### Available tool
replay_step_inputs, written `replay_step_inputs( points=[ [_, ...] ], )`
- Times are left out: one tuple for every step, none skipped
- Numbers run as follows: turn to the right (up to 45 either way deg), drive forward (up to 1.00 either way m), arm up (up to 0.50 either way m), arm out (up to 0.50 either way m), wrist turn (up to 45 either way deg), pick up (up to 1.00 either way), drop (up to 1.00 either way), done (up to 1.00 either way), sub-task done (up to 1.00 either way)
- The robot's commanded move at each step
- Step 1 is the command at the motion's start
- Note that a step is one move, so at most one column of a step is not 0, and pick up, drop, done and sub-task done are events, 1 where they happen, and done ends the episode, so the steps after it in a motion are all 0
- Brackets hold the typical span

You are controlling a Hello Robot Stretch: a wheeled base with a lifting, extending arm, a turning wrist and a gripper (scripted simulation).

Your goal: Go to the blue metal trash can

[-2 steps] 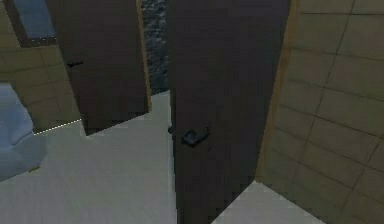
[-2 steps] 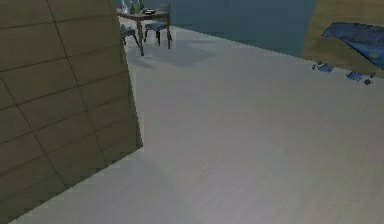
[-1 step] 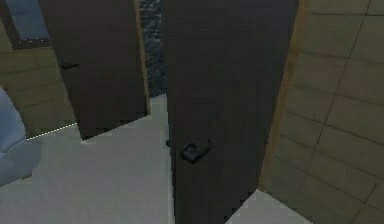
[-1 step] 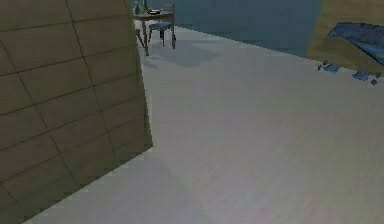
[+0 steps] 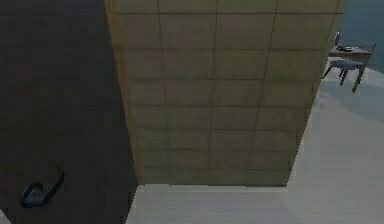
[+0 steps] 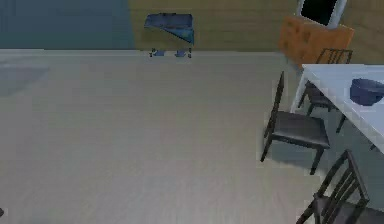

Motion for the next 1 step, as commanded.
replay_step_inputs(
  points=[
    [45.0,0.00,0.00,0.00,0.0,0.00,0.00,0.00,0.00]
  ],
)
